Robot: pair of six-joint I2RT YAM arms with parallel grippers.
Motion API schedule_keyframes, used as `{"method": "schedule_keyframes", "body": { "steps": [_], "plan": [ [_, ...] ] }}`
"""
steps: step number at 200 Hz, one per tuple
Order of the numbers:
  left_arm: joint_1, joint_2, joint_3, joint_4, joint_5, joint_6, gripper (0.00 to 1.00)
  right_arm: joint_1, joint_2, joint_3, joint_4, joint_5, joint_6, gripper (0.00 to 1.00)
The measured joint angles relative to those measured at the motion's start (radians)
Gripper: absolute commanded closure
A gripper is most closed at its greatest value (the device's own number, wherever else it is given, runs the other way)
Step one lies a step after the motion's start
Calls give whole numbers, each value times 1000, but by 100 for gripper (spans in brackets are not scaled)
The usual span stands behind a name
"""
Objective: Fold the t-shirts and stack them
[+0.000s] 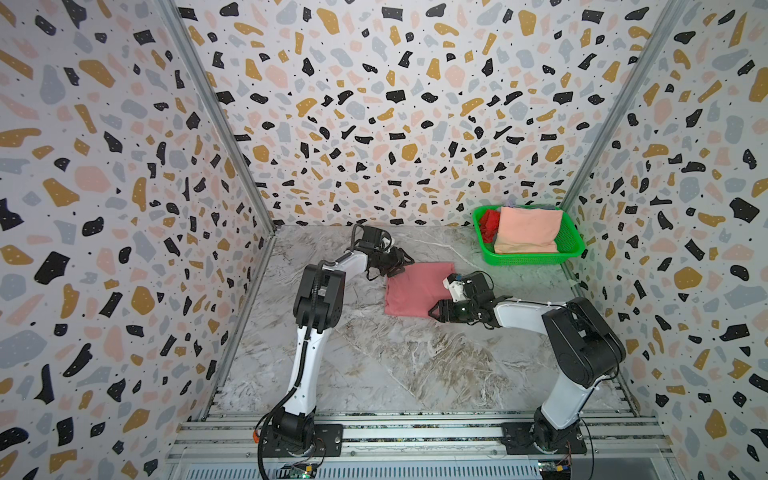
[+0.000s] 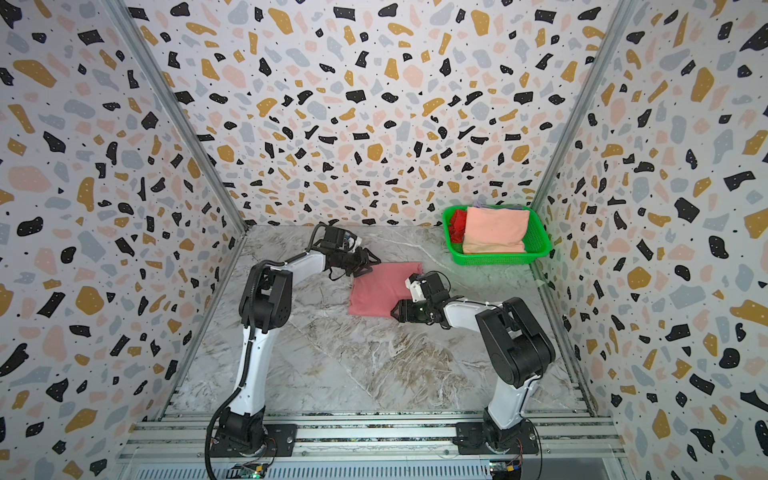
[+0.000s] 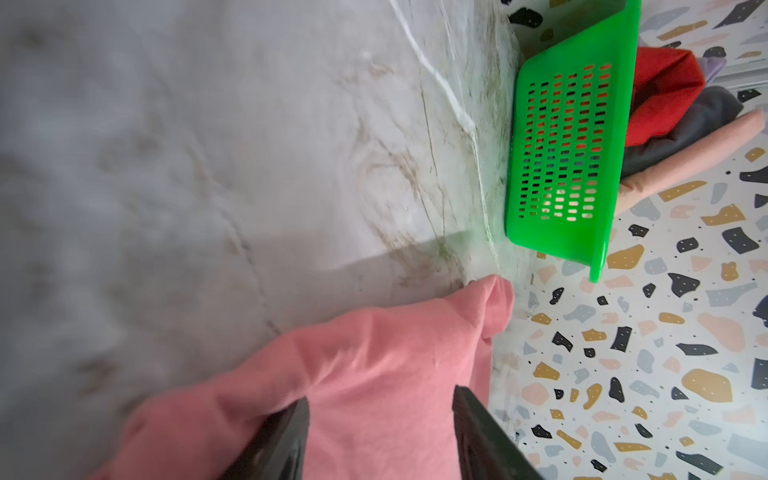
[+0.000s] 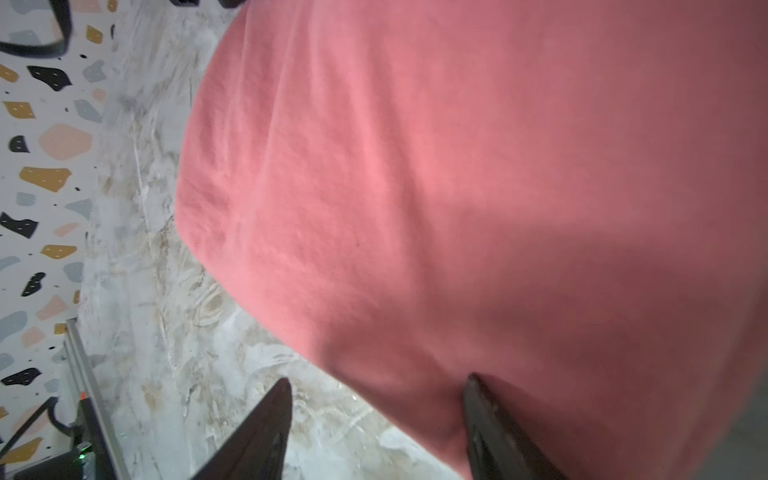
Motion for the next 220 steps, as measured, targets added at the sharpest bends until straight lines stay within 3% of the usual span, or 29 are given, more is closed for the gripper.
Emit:
{"method": "schedule_keyframes", "body": {
  "steps": [34,74,103,118,168,220],
  "plan": [
    [36,-18,-2,-31,-14,39,42,3,-45,-8,-48,46,-32,33],
    [24,-171,-40,-179,-170,175,40,-9,-190,23,-152,123,-67,29],
    [-74,-324,-89,-242,-305,293,40,-61,-335,67,-176,208,-68,25],
    [-156,-355,-98,-262,-395,335,33,-102,-412,68,-188,246,-64,20],
    [-380,-225,-53,-349,-688,397,27,-199,-669,64,-285,347,-50,14],
    [-406,-91,38,-414,-862,352,27,-240,-881,14,-389,396,-35,14]
  ]
}}
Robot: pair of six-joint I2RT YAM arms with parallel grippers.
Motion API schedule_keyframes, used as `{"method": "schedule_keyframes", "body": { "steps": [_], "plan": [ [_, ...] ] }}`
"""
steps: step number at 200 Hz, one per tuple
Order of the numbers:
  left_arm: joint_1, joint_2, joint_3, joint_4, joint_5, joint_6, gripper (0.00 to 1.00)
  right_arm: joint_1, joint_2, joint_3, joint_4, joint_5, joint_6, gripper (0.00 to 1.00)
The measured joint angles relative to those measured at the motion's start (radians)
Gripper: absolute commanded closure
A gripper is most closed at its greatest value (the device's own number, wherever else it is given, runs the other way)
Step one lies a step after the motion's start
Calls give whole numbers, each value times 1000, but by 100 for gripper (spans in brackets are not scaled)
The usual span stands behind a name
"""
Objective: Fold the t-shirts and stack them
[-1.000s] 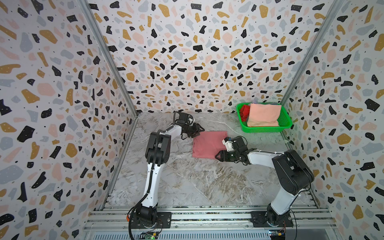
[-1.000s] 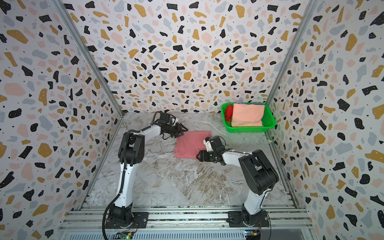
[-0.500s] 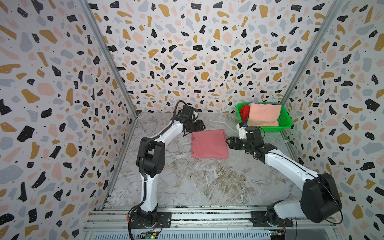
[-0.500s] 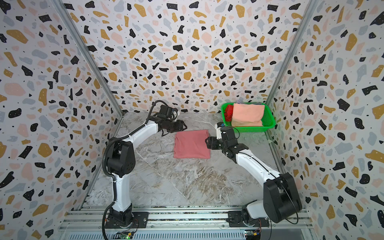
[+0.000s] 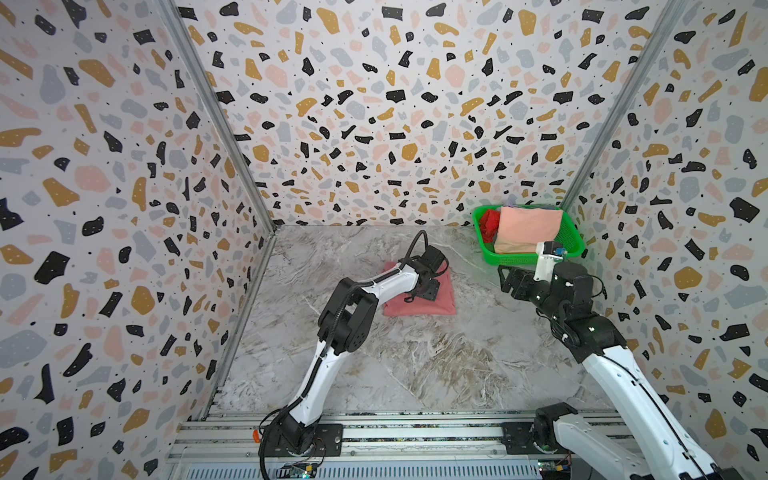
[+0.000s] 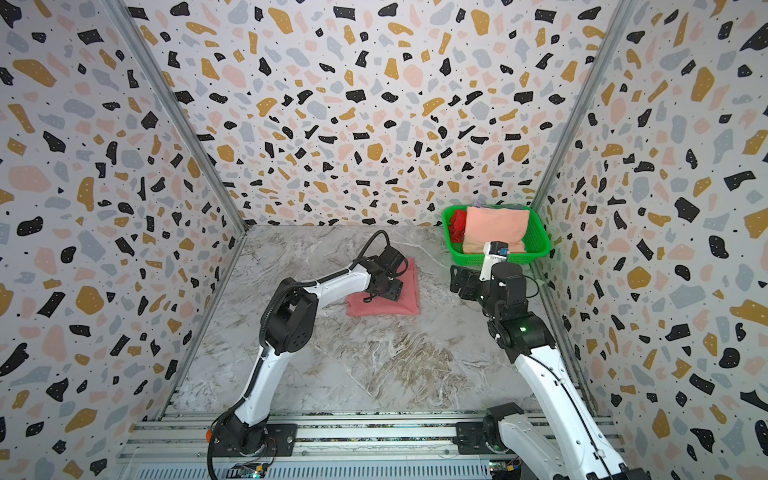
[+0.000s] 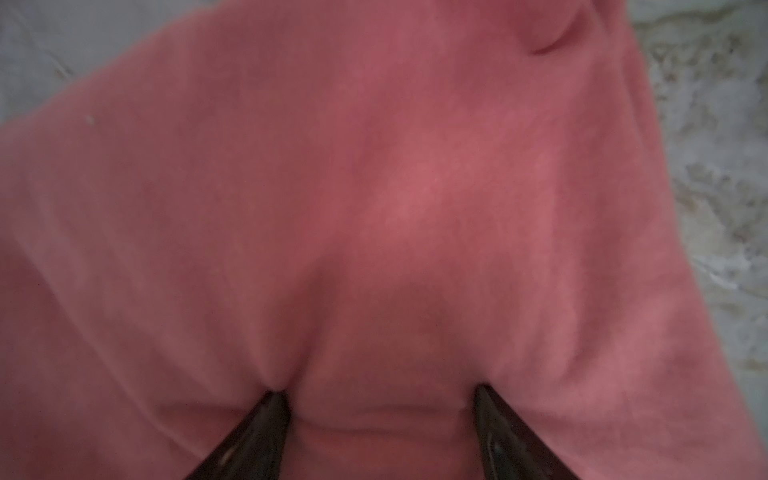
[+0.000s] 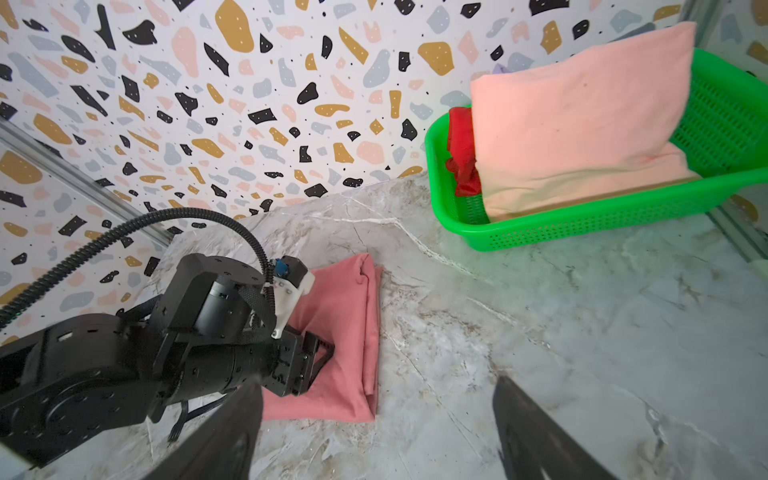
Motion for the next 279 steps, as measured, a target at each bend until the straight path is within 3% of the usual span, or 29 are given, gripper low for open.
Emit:
{"method": "schedule_keyframes", "body": {
  "steps": [21,49,79,117,167,213,279],
  "plan": [
    [24,5,-13,33,-5,-61,28,-8,-38,-17,-39,11,9,13],
    [117,-86,-190,173,11,-165,28,-11,-48,-22,-55,14,20,13],
    [346,-287,-536,404,84,-320,31,-12,-47,-25,-54,12,35,13],
    [640,-517,-886,583,84,-520,31,-12,-47,-33,-31,5,54,14],
    [800,-795,-1213,654,-8,-793,30,-12,-53,-33,-5,-11,73,13],
    [982,-895,-1302,617,-60,-813,30,-11,-104,-33,-6,-11,79,14],
    [1088,-1010,-1402,607,-40,-704,30,-12,-110,-33,-2,-11,66,13]
  ]
}}
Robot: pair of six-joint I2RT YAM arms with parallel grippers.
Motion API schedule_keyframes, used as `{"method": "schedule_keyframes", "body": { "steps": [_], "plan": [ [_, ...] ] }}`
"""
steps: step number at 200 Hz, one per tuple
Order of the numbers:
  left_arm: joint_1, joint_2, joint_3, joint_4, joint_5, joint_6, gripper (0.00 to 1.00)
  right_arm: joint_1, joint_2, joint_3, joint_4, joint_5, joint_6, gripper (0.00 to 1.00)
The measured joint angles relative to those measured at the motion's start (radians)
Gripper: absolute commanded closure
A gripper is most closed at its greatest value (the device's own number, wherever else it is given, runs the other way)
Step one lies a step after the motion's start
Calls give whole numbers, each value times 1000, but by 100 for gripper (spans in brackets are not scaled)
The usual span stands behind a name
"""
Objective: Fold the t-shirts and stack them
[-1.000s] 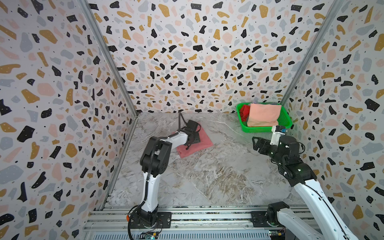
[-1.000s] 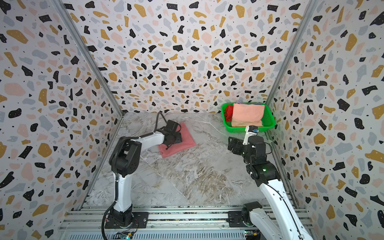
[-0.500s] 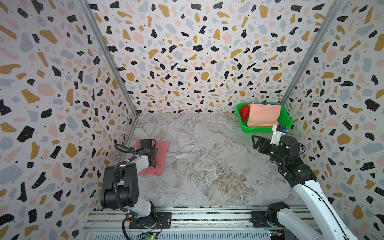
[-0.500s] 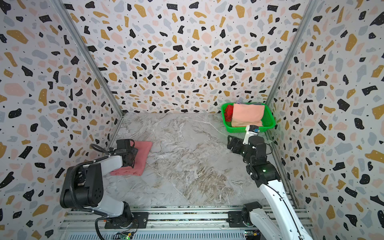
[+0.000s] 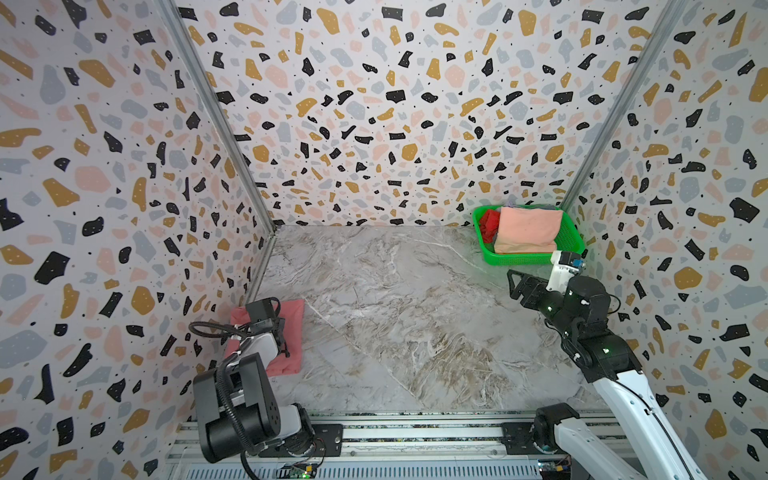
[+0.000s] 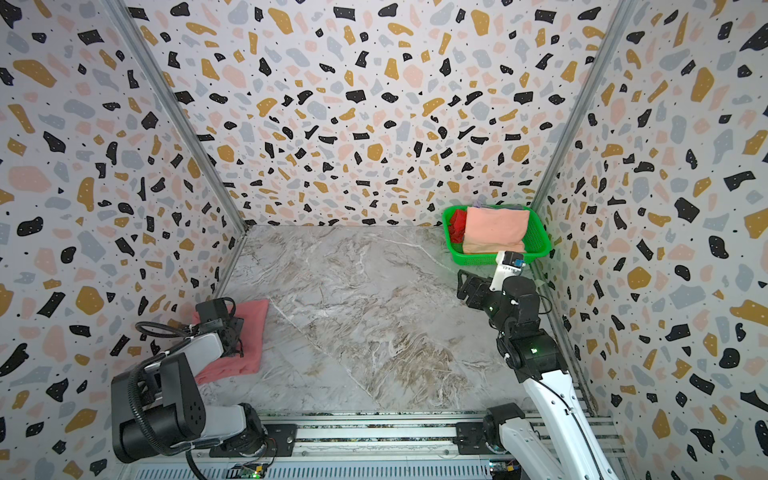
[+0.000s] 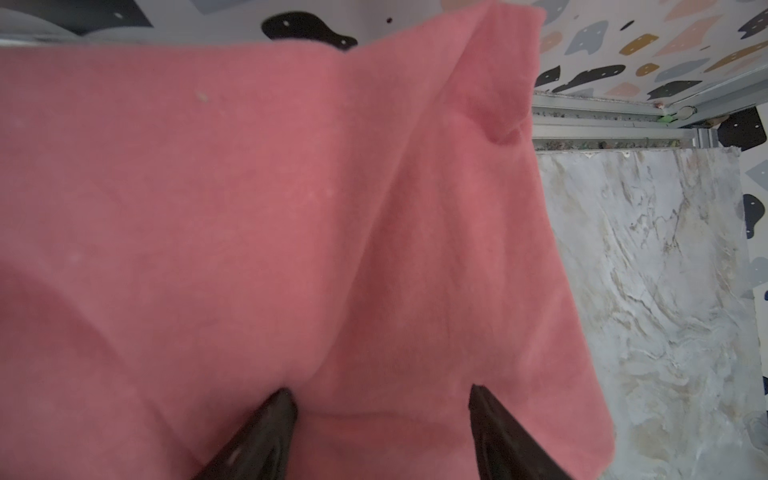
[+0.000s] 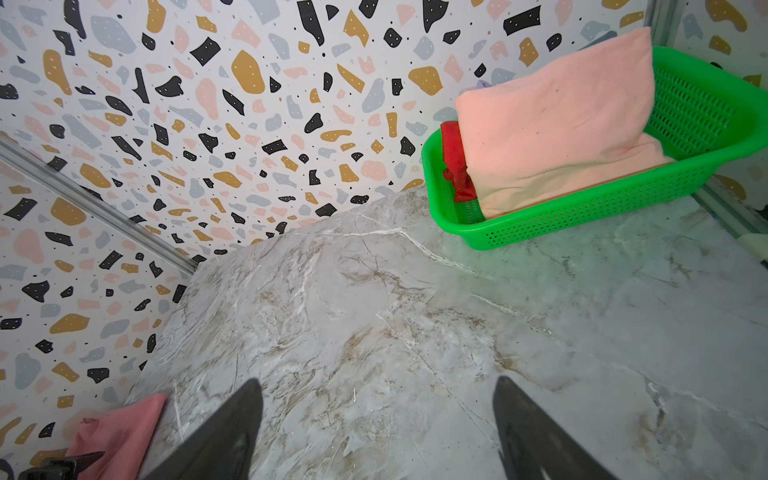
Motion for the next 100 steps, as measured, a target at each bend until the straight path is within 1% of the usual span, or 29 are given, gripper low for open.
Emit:
{"method": "schedule_keyframes", "body": {
  "steps": [56,100],
  "plan": [
    [5,-74,-68,8,56,167,30,-1,101,0,57,0,-48,11],
    [5,-137,-95,-43,63,239,29,-3,154,0,108,-2,-66,11]
  ]
}}
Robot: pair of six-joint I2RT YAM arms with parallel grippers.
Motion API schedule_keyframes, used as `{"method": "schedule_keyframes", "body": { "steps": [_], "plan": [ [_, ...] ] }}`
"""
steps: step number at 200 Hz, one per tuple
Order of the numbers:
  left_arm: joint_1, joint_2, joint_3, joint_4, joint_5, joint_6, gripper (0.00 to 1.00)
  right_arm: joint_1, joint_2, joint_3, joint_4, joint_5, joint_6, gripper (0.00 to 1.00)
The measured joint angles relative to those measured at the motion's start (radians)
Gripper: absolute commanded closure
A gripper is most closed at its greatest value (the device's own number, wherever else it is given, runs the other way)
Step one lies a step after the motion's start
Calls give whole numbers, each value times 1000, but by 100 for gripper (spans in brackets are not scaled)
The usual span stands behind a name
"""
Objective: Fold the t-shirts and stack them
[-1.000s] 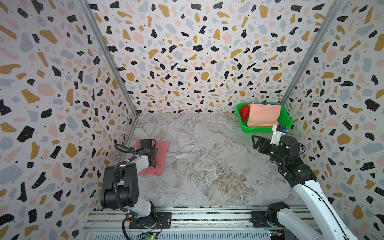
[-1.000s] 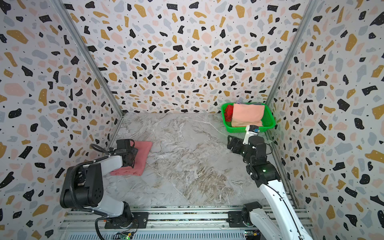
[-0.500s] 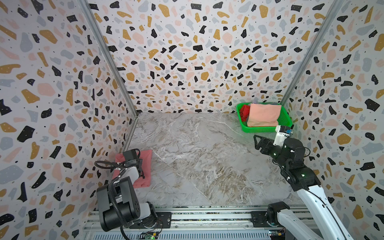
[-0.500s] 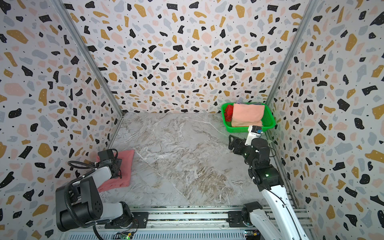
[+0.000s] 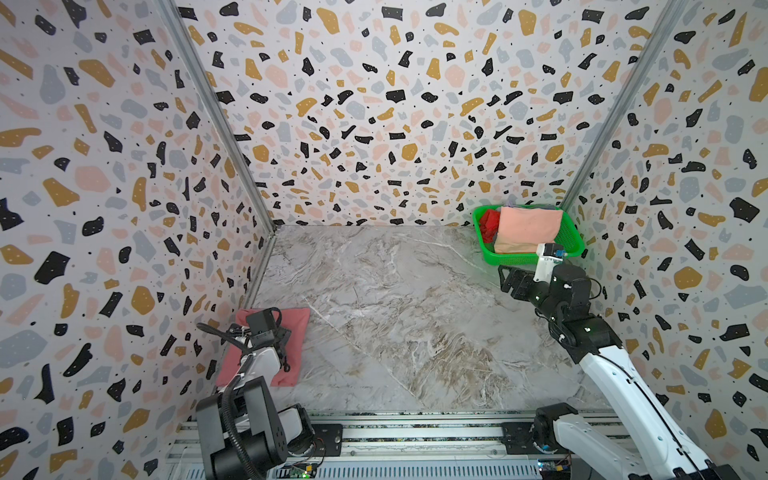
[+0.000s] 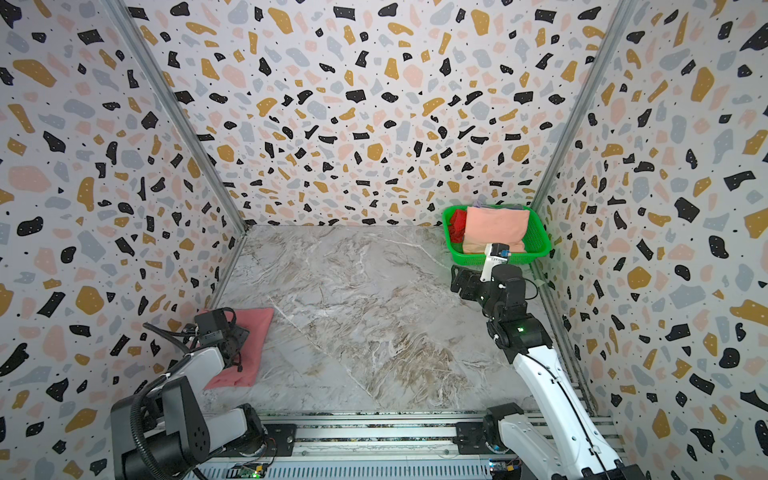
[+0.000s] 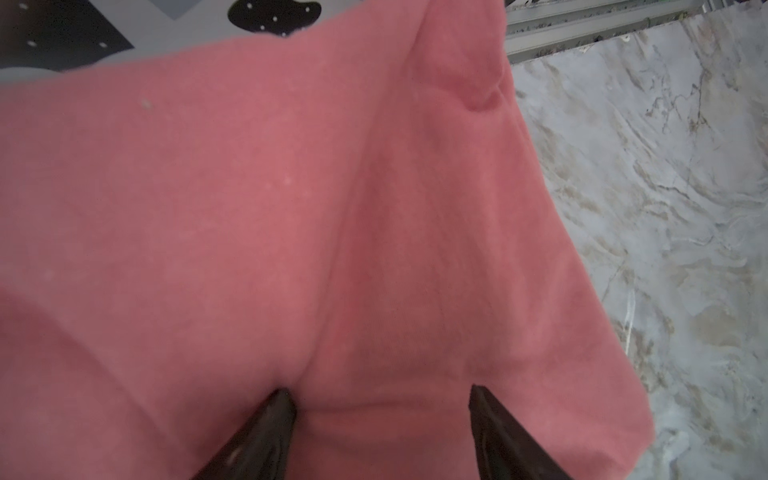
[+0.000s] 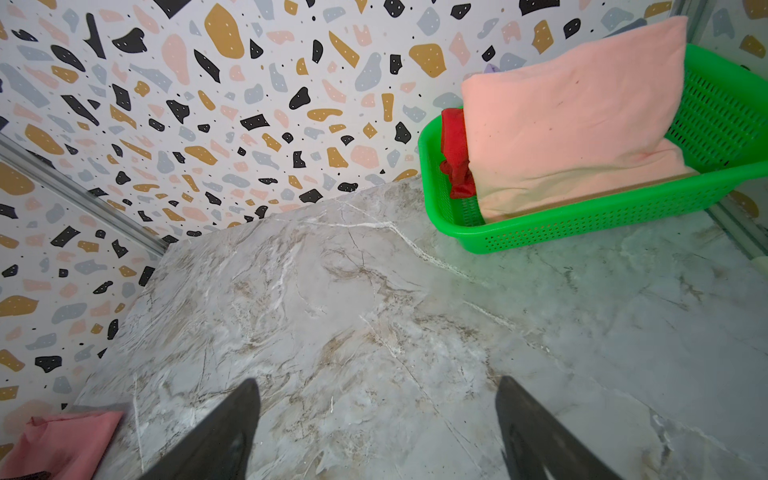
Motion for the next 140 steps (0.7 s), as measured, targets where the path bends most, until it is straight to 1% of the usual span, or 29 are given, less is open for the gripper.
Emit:
{"method": "schedule_keyframes", "body": {
  "steps": [36,69,90,98,104,116,120,130,137,140],
  "plan": [
    [0,-25,-1,-34,23,26,28,-2,18,0,27,0,-6,11],
    [0,-117,23,-158,71,53,24,-3,58,0,49,0,-11,10],
    [0,-161,118,-230,112,93,22,-7,94,0,67,0,-11,9],
    [0,-161,168,-237,141,114,22,-9,108,2,70,1,-11,6],
    [0,-157,210,-238,169,134,22,-10,117,2,74,2,-11,1],
    [0,-147,288,-234,229,172,21,-13,136,4,83,6,-11,0],
    [0,-143,315,-234,251,187,16,-14,143,6,86,9,-12,1],
    [0,-127,381,-229,299,226,12,-20,156,14,87,13,-15,1],
    [0,-114,423,-225,328,253,2,-27,167,21,90,19,-18,1],
    [-1,-109,439,-225,336,266,0,-30,170,24,91,22,-19,1]
  ]
}}
